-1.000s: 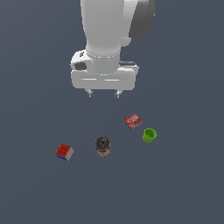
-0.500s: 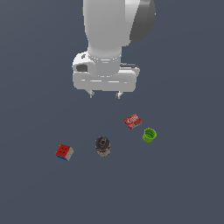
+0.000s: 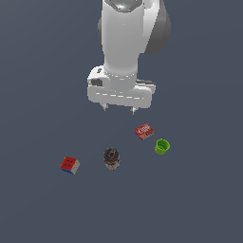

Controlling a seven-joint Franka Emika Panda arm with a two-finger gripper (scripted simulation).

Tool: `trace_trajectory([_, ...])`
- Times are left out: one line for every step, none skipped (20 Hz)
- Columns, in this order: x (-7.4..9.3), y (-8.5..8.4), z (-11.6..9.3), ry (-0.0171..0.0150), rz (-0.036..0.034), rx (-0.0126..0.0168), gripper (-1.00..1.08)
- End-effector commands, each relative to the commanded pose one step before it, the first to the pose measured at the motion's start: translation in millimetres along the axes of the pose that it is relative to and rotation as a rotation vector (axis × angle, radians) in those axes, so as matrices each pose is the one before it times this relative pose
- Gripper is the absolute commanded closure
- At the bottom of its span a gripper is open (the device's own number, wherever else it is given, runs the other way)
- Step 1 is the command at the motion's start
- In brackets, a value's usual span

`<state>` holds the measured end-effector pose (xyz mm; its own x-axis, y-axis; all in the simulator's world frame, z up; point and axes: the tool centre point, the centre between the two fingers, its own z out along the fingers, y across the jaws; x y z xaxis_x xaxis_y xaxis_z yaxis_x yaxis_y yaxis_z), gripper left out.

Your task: Pick up a designated object from a clutter of objects.

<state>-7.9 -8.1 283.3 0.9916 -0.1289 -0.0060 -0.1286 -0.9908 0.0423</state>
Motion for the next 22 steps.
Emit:
trace_trajectory([-0.96,-6.99,10.25,0.0007,0.03847,0.00048,-0.92])
trace_trajectory([-0.65,-3.08,4.57,0.00039,0.01746,0.00028,-0.92])
trace_trajectory([-0.81,-3.21,4.8,0.00039,0.01841,0.00033,-0.92])
trace_trajectory([-0.98,-3.28,4.93,0.00039,0.01893,0.00038,-0.92])
trace_trajectory([-1.12,-3.25,4.93,0.00037,0.01903,0.00042,-0.92])
trace_trajectory([-1.26,-3.2,4.92,0.00035,0.01903,0.00045,-0.92])
trace_trajectory([-1.4,-3.15,4.9,0.00033,0.01903,0.00049,-0.92])
trace_trajectory([-1.54,-3.09,4.88,0.0003,0.01903,0.00052,-0.92])
trace_trajectory([-1.67,-3.03,4.86,0.00028,0.01904,0.00055,-0.92])
trace_trajectory([-1.8,-2.96,4.84,0.00025,0.01904,0.00059,-0.92])
trace_trajectory([-1.93,-2.89,4.82,0.00022,0.01904,0.00062,-0.92])
trace_trajectory([-2.06,-2.81,4.8,0.00019,0.01905,0.00065,-0.92])
trace_trajectory([-2.18,-2.73,4.78,0.00016,0.01906,0.00067,-0.92])
trace_trajectory([-2.3,-2.65,4.76,0.00013,0.01906,0.0007,-0.92])
trace_trajectory([-2.42,-2.56,4.73,0.00009,0.01907,0.00073,-0.92])
trace_trajectory([-2.53,-2.46,4.71,0.00006,0.01907,0.00075,-0.92])
trace_trajectory([-2.64,-2.36,4.69,0.00002,0.01908,0.00077,-0.92])
trace_trajectory([-2.74,-2.26,4.66,-0.00002,0.01908,0.0008,-0.92])
trace_trajectory([-2.84,-2.16,4.64,-0.00006,0.01909,0.00082,-0.92])
trace_trajectory([-2.94,-2.04,4.61,-0.0001,0.0191,0.00083,-0.92])
trace_trajectory([-3.03,-1.93,4.58,-0.00014,0.0191,0.00085,-0.92])
trace_trajectory([-3.12,-1.81,4.56,-0.00018,0.01912,0.00087,-0.92])
